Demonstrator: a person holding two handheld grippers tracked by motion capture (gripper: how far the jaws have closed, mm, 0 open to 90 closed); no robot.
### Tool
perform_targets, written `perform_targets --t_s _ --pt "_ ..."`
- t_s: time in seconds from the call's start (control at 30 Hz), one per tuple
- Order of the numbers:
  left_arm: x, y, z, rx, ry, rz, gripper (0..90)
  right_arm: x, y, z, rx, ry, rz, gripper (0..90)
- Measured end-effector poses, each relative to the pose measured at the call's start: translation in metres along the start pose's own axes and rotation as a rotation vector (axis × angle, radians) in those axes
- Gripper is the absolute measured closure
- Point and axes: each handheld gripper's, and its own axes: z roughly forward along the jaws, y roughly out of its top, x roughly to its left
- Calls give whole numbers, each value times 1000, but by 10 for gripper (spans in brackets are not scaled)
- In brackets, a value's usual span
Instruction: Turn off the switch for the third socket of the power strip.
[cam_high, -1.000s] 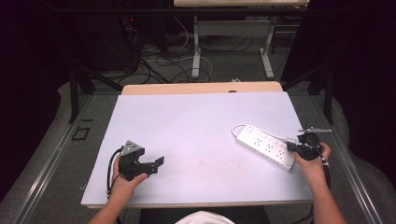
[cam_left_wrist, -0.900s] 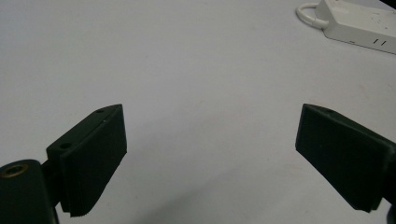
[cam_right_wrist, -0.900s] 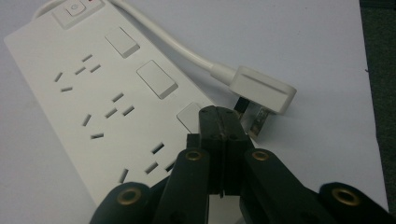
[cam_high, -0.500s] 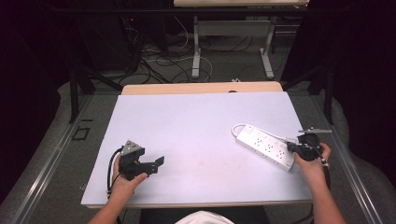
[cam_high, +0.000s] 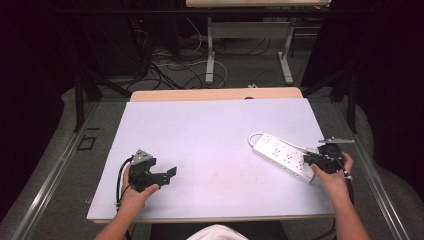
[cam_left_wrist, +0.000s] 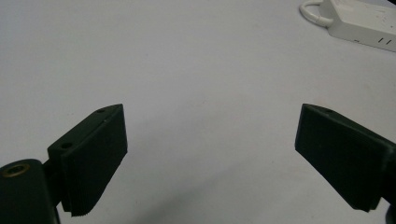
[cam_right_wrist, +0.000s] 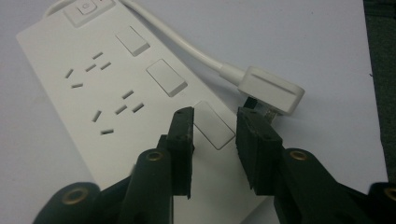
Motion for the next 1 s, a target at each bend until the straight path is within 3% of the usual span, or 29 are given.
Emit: perform_targets --t_s 0.4,0.43,0.57,0.87,1.0 --pt "2 0 -1 3 2 -6 93 19 5 -5 -27 32 -46 505" --pt "1 -1 0 -13 12 -11 93 20 5 -6 -27 36 -60 493" --pt "2 -1 -2 -2 10 -7 93 27 6 -4 -31 45 -93 444" --pt "2 -3 -4 -19 24 -16 94 39 9 -7 -39 79 -97 367" --pt "1 -4 -4 -17 30 -23 95 47 14 -11 -48 94 -92 254"
